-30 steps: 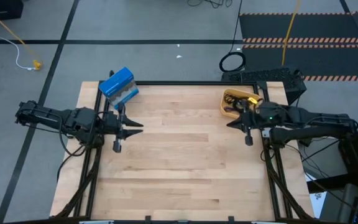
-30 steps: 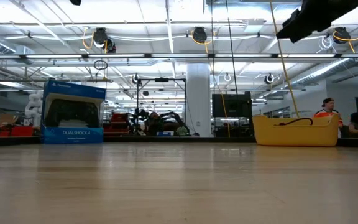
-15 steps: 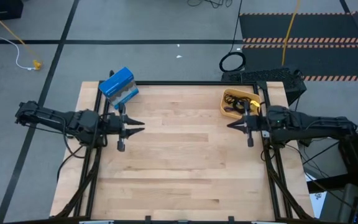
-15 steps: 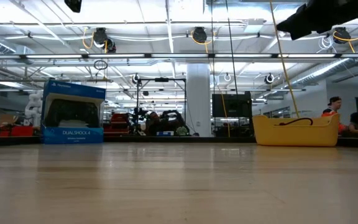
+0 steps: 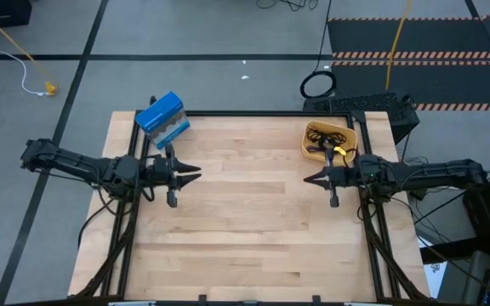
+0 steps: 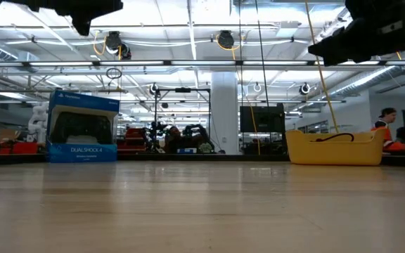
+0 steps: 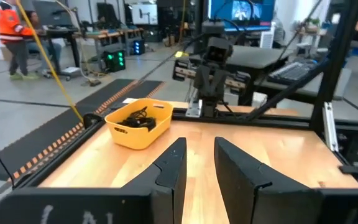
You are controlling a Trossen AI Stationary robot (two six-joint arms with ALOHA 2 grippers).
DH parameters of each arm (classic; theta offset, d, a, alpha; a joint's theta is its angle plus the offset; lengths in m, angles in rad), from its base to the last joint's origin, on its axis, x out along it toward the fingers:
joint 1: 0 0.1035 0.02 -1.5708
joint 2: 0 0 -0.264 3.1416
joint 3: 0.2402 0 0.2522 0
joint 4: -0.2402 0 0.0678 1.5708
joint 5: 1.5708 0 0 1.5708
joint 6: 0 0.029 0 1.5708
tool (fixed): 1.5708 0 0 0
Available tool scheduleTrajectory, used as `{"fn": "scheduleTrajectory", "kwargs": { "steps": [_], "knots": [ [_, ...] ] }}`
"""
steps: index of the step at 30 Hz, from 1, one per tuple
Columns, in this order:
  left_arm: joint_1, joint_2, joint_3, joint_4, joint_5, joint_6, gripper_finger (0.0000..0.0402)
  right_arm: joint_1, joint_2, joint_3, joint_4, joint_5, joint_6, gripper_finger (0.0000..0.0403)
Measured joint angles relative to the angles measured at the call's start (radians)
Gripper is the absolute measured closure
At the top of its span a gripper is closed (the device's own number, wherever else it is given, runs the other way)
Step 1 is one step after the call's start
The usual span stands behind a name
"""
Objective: Pick and place USB-C Cables
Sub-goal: Return to Home Position
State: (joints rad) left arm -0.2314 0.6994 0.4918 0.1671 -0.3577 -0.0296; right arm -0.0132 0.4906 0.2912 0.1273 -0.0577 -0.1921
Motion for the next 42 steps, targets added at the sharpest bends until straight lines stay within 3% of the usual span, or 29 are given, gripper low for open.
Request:
{"fn": "scheduleTrajectory", "kwargs": {
  "steps": [10,27,42],
  "knots": [
    [0.0,0.0,-0.157,0.229,-0.005,0.036,0.0316,0.033,-0.034,-0.063,0.023,-0.051,0.024,0.0403],
    [0.002,0.0,-0.172,0.236,-0.005,0.079,0.0316,0.055,-0.124,-0.163,0.028,-0.052,-0.009,0.0403],
    [0.002,0.0,-0.172,0.254,-0.005,0.088,0.0316,0.055,-0.157,-0.164,0.054,-0.051,0.006,0.0403]
  ]
}}
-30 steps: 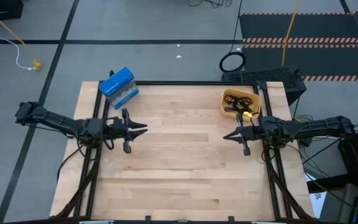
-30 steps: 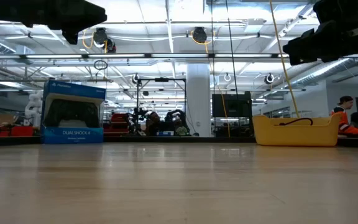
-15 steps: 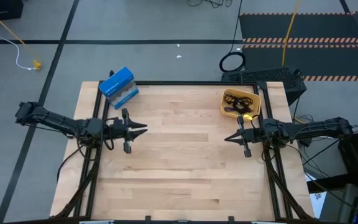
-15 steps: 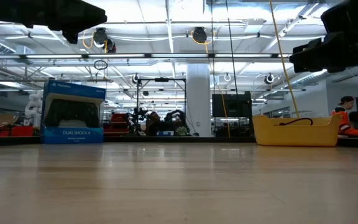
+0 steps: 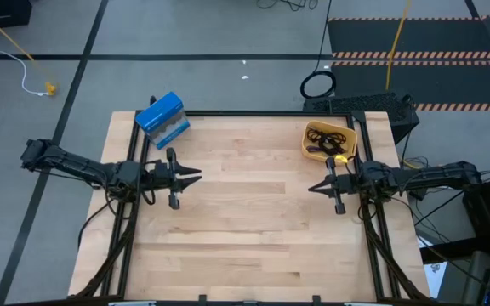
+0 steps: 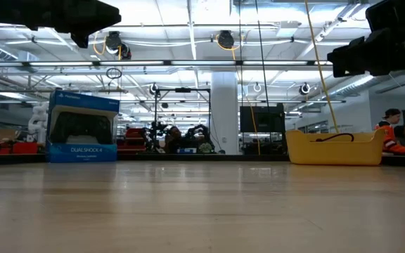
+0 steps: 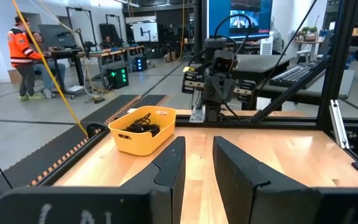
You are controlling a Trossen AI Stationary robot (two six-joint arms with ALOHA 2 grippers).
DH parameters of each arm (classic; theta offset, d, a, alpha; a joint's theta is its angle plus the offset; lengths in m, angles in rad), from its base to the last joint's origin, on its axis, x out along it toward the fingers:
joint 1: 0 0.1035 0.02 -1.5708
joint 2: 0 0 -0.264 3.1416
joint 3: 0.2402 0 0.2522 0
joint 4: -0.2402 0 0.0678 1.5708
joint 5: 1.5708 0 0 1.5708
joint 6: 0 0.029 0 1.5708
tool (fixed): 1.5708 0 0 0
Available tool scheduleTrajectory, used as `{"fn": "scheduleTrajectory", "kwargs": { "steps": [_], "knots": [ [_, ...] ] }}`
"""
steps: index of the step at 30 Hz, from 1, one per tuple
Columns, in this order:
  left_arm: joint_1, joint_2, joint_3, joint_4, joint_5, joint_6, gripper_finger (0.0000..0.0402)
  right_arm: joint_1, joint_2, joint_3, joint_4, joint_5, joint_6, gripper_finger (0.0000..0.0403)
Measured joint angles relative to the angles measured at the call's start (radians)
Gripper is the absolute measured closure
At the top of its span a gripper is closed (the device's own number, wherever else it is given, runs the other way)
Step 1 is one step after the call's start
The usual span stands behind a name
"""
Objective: Pick and place USB-C Cables
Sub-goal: Return to Home Position
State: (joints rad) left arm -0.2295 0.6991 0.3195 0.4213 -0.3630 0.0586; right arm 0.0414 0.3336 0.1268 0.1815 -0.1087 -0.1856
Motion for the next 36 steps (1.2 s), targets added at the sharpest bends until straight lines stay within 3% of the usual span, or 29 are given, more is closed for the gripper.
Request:
{"fn": "scheduleTrajectory", "kwargs": {
  "steps": [13,20,36],
  "knots": [
    [0.0,0.0,0.0,0.0,0.0,-0.001,0.0316,0.0,0.0,-0.004,0.038,0.001,-0.007,0.0403],
    [0.0,0.0,0.0,0.0,0.001,-0.002,0.0316,-0.001,-0.003,-0.085,0.219,0.003,0.001,0.0403],
    [0.0,0.0,0.0,0.001,0.001,-0.008,0.0316,-0.049,-0.186,-0.09,0.072,-0.001,-0.003,0.0403]
  ]
}}
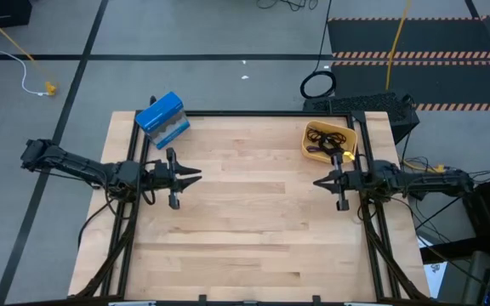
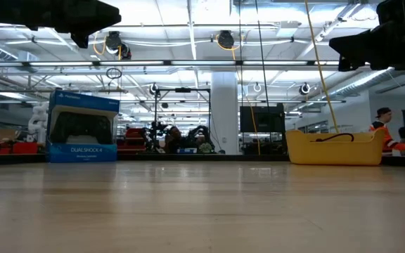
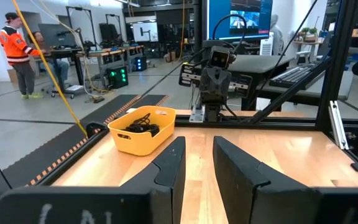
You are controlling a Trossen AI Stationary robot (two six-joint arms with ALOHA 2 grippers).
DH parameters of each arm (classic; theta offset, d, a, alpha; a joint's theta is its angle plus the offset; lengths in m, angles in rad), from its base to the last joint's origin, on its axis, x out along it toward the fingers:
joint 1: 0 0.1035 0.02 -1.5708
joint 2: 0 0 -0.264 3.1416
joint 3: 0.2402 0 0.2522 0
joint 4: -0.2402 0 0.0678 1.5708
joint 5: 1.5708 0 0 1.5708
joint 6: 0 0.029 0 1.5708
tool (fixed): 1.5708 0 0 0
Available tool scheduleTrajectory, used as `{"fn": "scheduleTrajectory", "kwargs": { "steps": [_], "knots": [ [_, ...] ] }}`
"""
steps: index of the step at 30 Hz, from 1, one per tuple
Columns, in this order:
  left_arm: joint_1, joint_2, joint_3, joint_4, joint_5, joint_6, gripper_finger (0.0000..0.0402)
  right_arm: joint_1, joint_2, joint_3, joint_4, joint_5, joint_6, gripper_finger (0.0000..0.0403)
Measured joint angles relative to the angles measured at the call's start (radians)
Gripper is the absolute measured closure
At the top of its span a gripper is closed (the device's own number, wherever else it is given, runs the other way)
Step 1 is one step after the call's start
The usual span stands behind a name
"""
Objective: Pick and place USB-C Cables
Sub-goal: Return to Home Position
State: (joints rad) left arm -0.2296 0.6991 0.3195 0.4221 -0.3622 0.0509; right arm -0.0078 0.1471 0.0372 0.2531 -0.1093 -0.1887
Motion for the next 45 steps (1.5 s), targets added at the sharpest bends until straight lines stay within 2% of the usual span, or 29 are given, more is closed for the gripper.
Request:
{"fn": "scheduleTrajectory", "kwargs": {
  "steps": [10,23,27,35,38,42,45],
  "knots": [
    [0.0,0.0,0.0,0.002,0.0,0.0,0.0316,-0.013,-0.146,-0.001,-0.126,-0.002,0.0,0.0403],
    [0.0,0.0,0.0,0.041,0.004,0.009,0.0316,-0.013,-0.144,-0.007,-0.157,-0.025,-0.006,0.0403],
    [0.0,0.0,0.001,0.079,0.053,0.038,0.0316,-0.013,-0.145,-0.023,-0.152,-0.024,-0.007,0.0403],
    [0.0,0.0,0.0,0.08,0.064,0.075,0.0316,-0.013,-0.144,-0.023,-0.165,-0.049,-0.007,0.0403],
    [0.0,-0.01,-0.046,0.15,0.118,0.11,0.0316,-0.013,-0.144,-0.023,-0.193,-0.049,-0.013,0.0403],
    [0.011,-0.062,-0.131,0.247,0.127,0.12,0.0316,-0.013,-0.14,-0.023,-0.201,-0.048,-0.033,0.0403],
    [0.024,-0.124,-0.179,0.241,0.163,0.111,0.032,-0.013,-0.138,-0.023,-0.204,-0.048,-0.032,0.0403]
  ]
}}
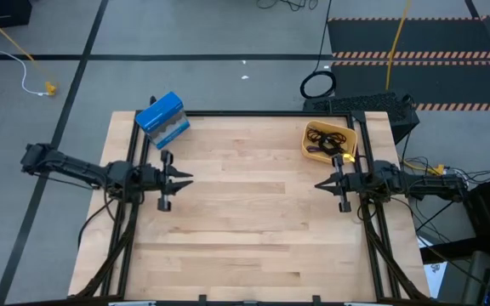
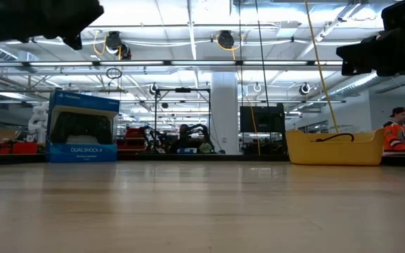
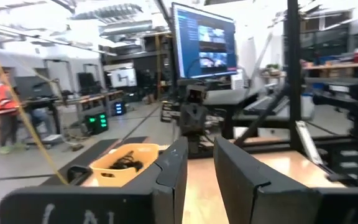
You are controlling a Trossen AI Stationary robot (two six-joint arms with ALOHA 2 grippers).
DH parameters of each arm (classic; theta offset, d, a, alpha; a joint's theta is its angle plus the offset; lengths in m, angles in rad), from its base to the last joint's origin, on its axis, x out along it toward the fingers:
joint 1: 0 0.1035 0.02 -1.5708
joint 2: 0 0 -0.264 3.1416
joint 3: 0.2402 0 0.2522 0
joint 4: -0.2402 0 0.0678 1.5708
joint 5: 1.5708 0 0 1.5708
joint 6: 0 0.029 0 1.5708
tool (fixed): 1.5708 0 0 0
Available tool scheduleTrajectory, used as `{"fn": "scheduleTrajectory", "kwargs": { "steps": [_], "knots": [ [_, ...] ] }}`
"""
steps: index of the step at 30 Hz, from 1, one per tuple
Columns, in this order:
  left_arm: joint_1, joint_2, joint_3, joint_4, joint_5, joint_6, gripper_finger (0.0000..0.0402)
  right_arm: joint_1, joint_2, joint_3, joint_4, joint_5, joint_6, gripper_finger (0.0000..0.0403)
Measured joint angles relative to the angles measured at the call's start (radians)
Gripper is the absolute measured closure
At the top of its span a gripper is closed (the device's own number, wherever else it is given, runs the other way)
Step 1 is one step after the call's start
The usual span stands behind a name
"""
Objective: Pick and place USB-C Cables
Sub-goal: Return to Home Position
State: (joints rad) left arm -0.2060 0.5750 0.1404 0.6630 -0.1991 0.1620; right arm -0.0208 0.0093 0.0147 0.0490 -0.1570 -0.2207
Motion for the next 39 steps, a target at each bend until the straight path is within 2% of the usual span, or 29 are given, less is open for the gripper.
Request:
{"fn": "scheduleTrajectory", "kwargs": {
  "steps": [4,6,8,20,33,39],
  "knots": [
    [0.014,-0.077,-0.038,-0.04,0.058,-0.007,0.0356,0.0,0.002,0.0,-0.002,0.0,-0.001,0.0403],
    [0.019,-0.112,-0.045,-0.076,0.068,-0.009,0.0385,0.0,0.002,0.0,-0.002,0.0,-0.001,0.0403],
    [0.019,-0.141,-0.046,-0.121,0.069,-0.016,0.0395,0.0,0.002,0.0,-0.002,0.0,-0.001,0.0403],
    [0.019,-0.263,-0.046,-0.293,0.12,0.003,0.0392,0.0,0.002,0.0,-0.001,0.0,-0.001,0.0403],
    [0.019,-0.271,-0.098,-0.301,0.198,0.028,0.0397,0.0,0.002,0.0,0.001,0.0,-0.001,0.0403],
    [0.025,-0.284,-0.105,-0.304,0.199,0.027,0.039,0.0,0.002,0.0,0.002,-0.001,-0.001,0.0403]
  ]
}}
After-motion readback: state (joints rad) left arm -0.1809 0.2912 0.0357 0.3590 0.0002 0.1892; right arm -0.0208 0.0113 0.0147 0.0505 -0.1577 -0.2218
